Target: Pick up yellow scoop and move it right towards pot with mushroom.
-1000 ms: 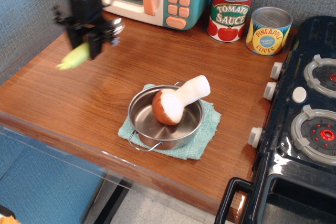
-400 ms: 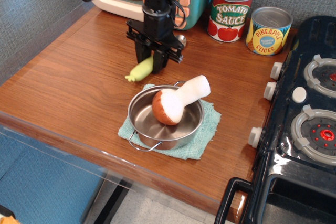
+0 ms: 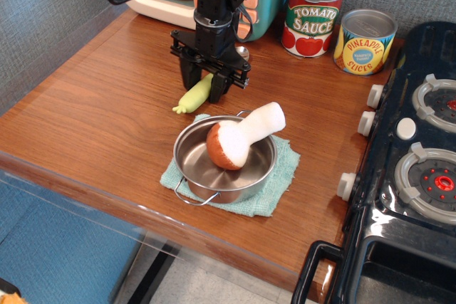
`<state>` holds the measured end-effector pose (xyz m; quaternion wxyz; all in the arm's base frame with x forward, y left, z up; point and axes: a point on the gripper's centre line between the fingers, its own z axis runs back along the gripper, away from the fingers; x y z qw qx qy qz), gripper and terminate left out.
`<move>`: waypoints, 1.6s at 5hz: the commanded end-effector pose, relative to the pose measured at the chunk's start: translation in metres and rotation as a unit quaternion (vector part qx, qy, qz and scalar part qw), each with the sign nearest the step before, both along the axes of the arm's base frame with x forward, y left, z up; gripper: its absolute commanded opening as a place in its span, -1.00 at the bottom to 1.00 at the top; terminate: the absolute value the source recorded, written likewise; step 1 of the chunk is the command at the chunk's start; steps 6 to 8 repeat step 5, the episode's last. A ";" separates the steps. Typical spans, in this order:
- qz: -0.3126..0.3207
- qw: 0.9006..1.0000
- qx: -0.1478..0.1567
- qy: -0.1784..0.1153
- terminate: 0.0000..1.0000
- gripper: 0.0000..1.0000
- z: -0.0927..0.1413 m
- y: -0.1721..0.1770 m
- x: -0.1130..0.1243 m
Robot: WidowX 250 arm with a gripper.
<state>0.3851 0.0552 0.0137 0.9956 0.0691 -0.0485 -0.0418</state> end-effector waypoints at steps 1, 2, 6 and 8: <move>-0.038 0.997 -0.008 -0.071 -1.00 1.00 0.061 -0.015 -0.001; -0.055 0.995 -0.027 -0.079 -1.00 1.00 0.073 -0.027 -0.001; -0.067 0.995 -0.048 -0.062 1.00 1.00 0.072 -0.038 -0.006; -0.067 0.995 -0.048 -0.062 1.00 1.00 0.072 -0.038 -0.006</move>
